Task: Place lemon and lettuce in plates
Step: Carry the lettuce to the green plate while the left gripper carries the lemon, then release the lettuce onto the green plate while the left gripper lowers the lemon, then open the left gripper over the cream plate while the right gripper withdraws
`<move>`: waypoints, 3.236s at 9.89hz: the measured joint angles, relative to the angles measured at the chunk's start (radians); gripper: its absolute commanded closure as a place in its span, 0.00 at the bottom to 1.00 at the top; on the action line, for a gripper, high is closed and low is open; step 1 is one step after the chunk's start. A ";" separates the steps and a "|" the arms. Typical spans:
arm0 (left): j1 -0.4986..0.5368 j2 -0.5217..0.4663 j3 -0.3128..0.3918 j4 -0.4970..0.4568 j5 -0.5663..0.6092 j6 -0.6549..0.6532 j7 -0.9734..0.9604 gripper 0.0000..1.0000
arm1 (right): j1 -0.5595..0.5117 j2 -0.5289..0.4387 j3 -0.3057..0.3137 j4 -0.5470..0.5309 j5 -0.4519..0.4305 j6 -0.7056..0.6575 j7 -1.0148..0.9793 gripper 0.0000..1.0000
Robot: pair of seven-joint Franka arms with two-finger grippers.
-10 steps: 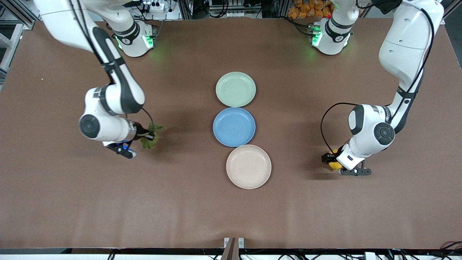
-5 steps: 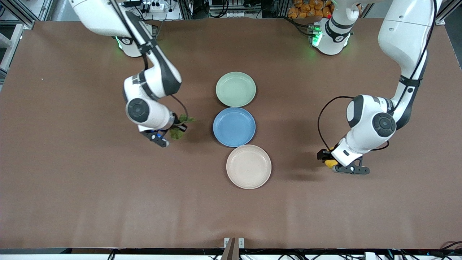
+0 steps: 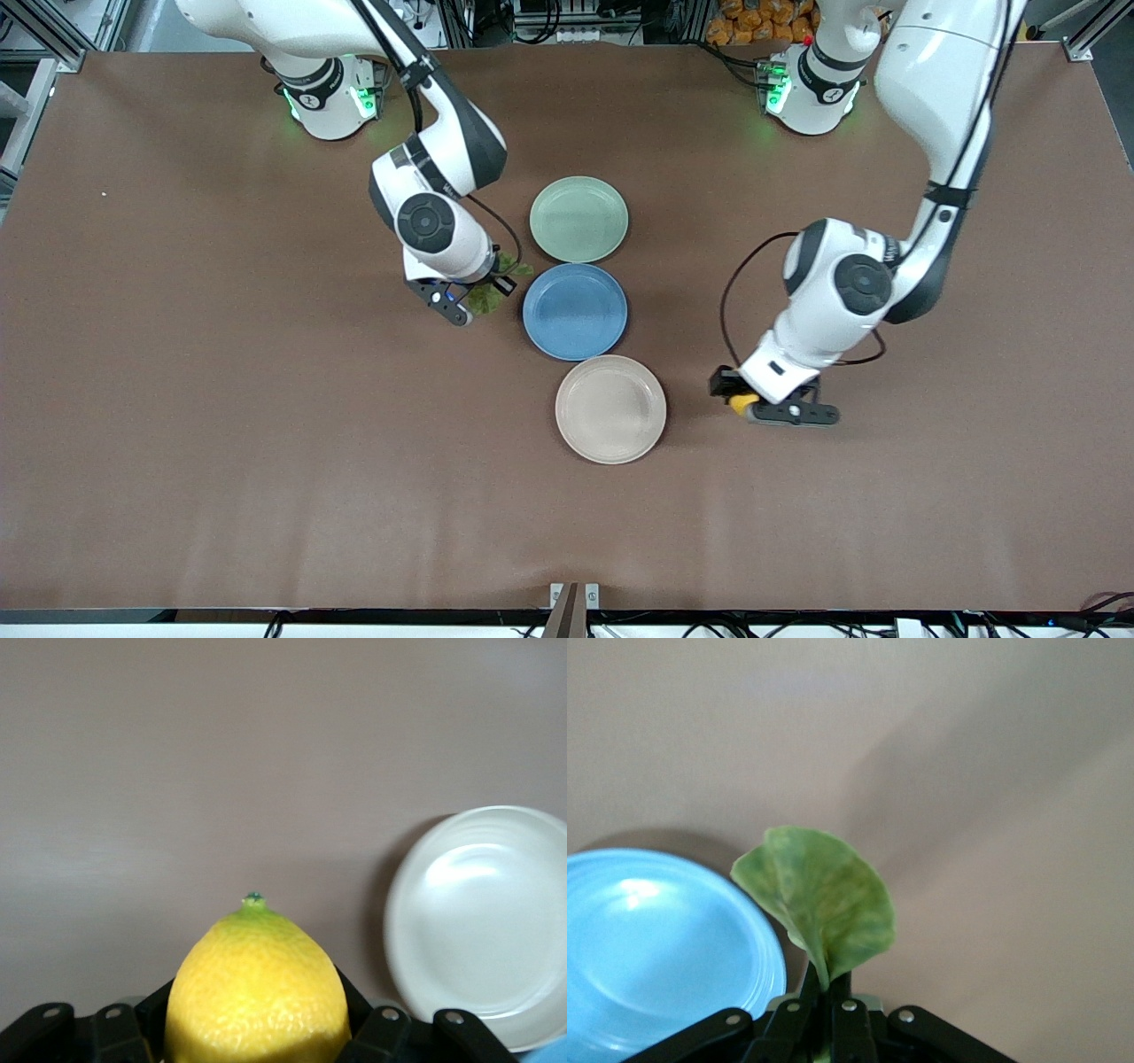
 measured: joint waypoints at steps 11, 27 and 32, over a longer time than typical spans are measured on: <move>-0.199 0.355 0.000 0.290 -0.009 0.151 -0.368 0.62 | 0.245 -0.002 0.017 0.015 0.001 0.004 0.413 0.00; -0.085 0.166 0.020 0.349 -0.009 -0.231 -0.288 0.00 | -0.200 -0.002 -0.016 0.017 -0.016 -0.015 -0.268 0.00; 0.108 0.076 0.022 0.227 -0.009 -0.334 0.029 0.00 | -0.338 -0.002 -0.017 0.010 -0.108 -0.023 -0.434 0.00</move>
